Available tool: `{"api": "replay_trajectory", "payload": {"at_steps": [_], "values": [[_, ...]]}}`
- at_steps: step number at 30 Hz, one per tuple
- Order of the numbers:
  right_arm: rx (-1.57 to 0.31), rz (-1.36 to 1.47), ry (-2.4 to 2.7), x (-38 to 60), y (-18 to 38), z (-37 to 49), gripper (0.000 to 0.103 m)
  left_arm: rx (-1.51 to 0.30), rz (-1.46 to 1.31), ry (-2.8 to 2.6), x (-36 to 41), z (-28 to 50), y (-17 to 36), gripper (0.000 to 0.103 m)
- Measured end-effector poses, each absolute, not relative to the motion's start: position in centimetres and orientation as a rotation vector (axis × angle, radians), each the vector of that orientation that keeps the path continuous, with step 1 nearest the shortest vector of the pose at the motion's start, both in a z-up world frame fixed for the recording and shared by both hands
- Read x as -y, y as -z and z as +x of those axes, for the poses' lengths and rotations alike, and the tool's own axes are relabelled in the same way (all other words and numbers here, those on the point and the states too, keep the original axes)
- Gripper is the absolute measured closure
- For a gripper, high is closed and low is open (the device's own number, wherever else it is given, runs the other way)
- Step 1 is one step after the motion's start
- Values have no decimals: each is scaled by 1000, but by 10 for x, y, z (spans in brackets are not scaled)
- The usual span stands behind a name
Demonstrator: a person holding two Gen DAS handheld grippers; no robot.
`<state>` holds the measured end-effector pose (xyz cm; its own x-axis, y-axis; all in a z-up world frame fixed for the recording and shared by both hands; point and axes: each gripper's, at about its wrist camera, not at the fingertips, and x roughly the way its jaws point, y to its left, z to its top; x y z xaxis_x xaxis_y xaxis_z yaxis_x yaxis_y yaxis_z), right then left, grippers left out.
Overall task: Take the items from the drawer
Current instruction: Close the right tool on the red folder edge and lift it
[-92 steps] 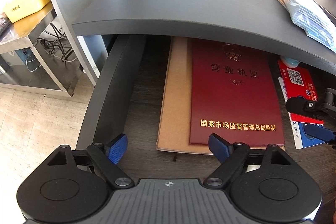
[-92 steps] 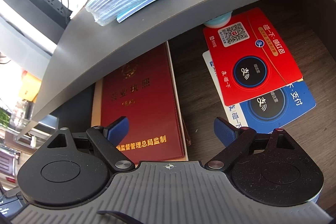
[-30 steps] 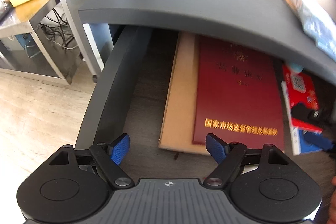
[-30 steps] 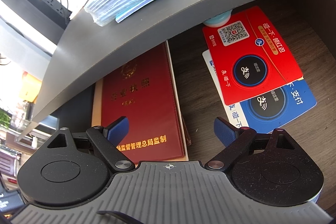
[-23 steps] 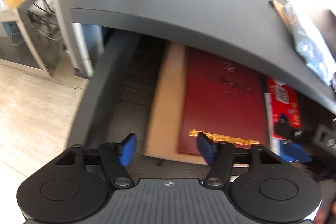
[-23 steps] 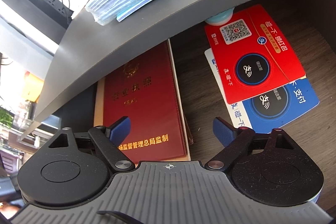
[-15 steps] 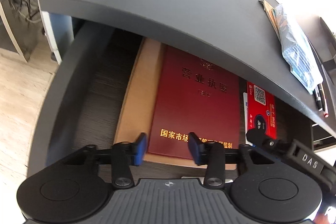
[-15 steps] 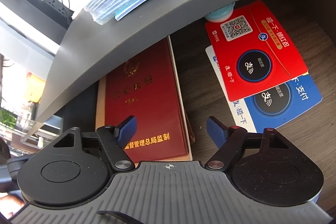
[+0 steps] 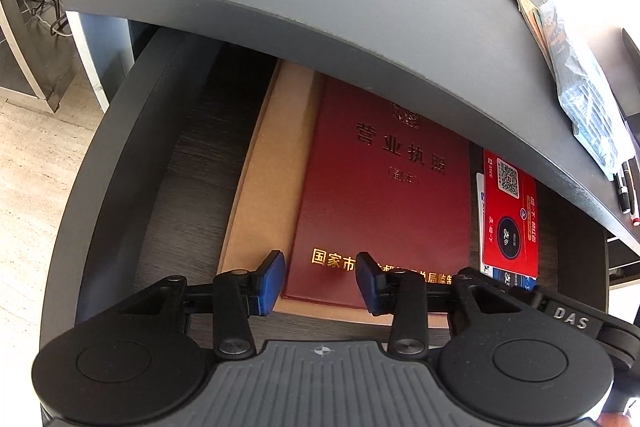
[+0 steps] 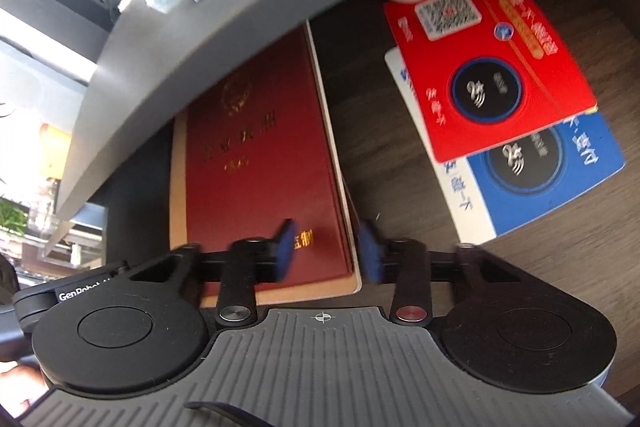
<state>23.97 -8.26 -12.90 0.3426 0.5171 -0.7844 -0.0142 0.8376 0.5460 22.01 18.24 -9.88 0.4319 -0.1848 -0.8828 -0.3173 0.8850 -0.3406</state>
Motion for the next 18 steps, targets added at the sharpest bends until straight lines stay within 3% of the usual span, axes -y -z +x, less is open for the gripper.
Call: {"api": "replay_trajectory", "payload": {"at_steps": [4, 12, 14, 18], "values": [[-1201, 495, -351, 83, 132, 240, 73, -1139, -498, -80, -181, 223, 102, 57], [-1213, 496, -354, 84, 134, 238, 73, -1156, -411, -10, -165, 229, 105, 22], [-1213, 495, -353, 84, 134, 237, 73, -1162, -436, 0, -166, 230, 105, 22], [-1215, 504, -348, 86, 135, 237, 73, -1137, -562, 3, -182, 222, 103, 33]]}}
